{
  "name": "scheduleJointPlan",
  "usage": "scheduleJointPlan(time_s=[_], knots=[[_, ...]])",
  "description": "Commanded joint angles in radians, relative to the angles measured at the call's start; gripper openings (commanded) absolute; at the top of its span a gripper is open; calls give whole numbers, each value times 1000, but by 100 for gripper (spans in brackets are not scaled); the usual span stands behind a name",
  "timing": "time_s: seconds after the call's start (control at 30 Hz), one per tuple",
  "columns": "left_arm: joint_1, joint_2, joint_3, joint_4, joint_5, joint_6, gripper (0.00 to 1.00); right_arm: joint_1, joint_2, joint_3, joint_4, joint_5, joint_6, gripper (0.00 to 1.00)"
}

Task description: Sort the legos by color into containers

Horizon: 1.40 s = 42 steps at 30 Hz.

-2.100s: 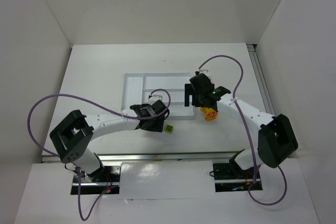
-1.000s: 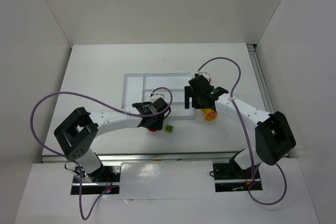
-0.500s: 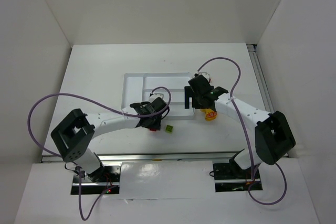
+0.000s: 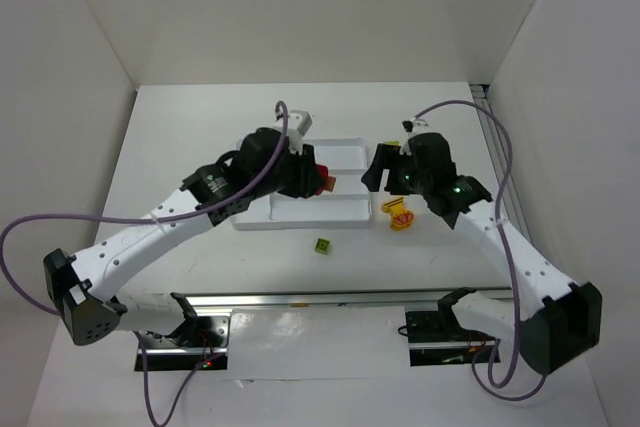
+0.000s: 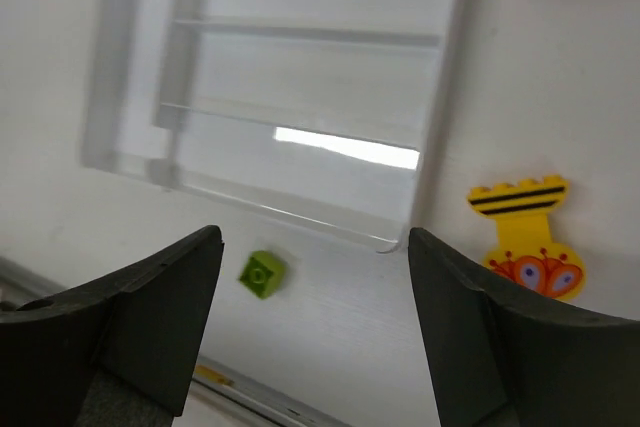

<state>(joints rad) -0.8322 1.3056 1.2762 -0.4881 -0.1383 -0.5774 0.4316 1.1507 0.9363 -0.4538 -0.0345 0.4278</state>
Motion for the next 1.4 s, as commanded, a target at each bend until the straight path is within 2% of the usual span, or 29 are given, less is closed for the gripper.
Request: scheduleJointPlan(time_s=[0.0,0.07,0.23,0.37,0.43,0.7,0.8,0.93,1.03,1.07,1.17,1.2,1.23,1.37], knots=[[64,18,64,72,144,83,0,-10,-115,9,136,-229,-3,81],[87,38,92,72,172,83,0,-10,-138,9,145,-269,29,77],[99,75,138,92,161,74,0,-10,-196,-40,296,-376,149,79],[108,93,149,92,193,74,0,-10,-197,-67,368,-403,196,80],[108,93,149,101,194,74,0,1,-168,-67,379,-403,197,75],[108,93,140,111,213,65,0,59,-68,-36,448,-423,197,67],[108,93,140,111,213,65,0,59,-57,-36,457,-413,197,56],[108,93,130,111,226,65,0,59,-57,-56,478,-403,197,52],[108,93,121,120,246,65,0,59,-57,-56,478,-403,197,36],[108,93,121,120,246,65,0,59,-57,-56,478,-403,197,36],[108,84,112,120,255,65,0,59,-46,-56,469,-403,184,15],[108,84,112,120,255,65,0,59,-46,-47,469,-403,184,3],[108,84,112,120,255,65,0,59,-46,-47,460,-394,184,0],[130,84,112,120,246,65,0,59,-55,-38,382,-317,163,0]])
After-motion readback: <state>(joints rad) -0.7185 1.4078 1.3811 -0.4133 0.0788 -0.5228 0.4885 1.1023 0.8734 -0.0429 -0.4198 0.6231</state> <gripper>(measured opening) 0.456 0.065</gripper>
